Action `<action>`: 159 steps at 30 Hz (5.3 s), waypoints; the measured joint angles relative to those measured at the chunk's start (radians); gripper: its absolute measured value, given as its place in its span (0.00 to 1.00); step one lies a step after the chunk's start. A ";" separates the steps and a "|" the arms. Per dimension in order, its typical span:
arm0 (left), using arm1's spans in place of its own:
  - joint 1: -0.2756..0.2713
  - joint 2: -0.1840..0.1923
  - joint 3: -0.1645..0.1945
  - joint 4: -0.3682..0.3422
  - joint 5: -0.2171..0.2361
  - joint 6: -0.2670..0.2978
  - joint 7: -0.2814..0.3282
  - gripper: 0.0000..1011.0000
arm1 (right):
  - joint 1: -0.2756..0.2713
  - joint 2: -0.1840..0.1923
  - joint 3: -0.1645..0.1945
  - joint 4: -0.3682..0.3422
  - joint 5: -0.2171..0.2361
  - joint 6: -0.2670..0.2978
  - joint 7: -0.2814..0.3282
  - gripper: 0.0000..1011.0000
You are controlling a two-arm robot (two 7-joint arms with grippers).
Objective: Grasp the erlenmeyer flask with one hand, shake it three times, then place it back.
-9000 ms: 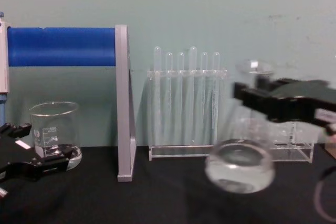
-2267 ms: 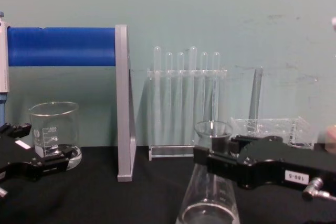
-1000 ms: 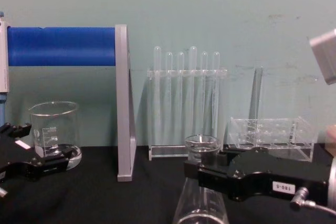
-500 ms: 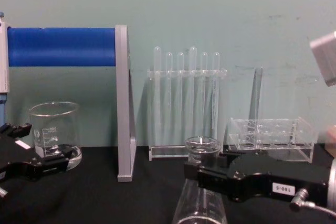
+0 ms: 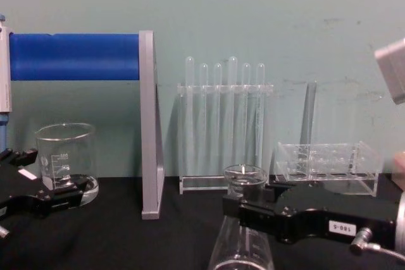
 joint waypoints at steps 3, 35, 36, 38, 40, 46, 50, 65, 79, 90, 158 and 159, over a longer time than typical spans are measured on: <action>0.000 0.000 0.000 0.000 0.000 0.000 0.000 0.99 | 0.000 0.000 0.000 0.000 -0.001 0.000 0.000 0.44; 0.000 0.000 0.000 0.000 0.000 0.000 0.000 0.99 | 0.000 0.001 0.000 0.002 -0.005 0.004 0.000 0.89; 0.000 0.000 0.000 0.000 0.000 0.000 0.000 0.99 | 0.000 0.001 0.000 0.002 -0.005 0.004 0.000 0.93; 0.000 0.000 0.000 0.000 0.000 0.000 0.000 0.99 | 0.000 0.001 0.000 0.001 -0.005 0.004 0.000 0.97; 0.000 0.000 0.000 0.000 0.000 0.000 0.000 0.99 | 0.000 0.001 0.000 0.001 -0.005 0.003 0.000 0.99; 0.000 0.000 0.000 0.000 0.000 0.000 0.000 0.99 | 0.000 0.001 0.000 0.001 -0.005 0.003 0.000 0.99; 0.000 0.000 0.000 0.000 0.000 0.000 0.000 0.99 | 0.000 0.001 0.000 0.000 -0.005 0.002 0.000 0.99; 0.000 0.000 0.000 0.000 0.000 0.000 0.000 0.99 | -0.016 0.025 -0.004 -0.031 -0.009 0.003 -0.001 0.99; 0.000 0.000 0.000 0.000 0.000 0.000 0.000 0.99 | -0.122 0.104 0.047 -0.140 -0.011 0.018 -0.050 0.99; 0.000 0.000 0.000 0.000 0.000 0.000 0.000 0.99 | -0.254 0.154 0.161 -0.227 0.010 0.029 -0.152 0.99; 0.000 0.000 0.000 0.000 0.000 0.000 0.000 0.99 | -0.056 -0.184 0.226 0.109 -0.241 0.056 -0.433 0.99; 0.000 0.000 0.000 0.000 0.000 0.000 0.000 0.99 | -0.056 -0.184 0.226 0.109 -0.241 0.055 -0.434 0.99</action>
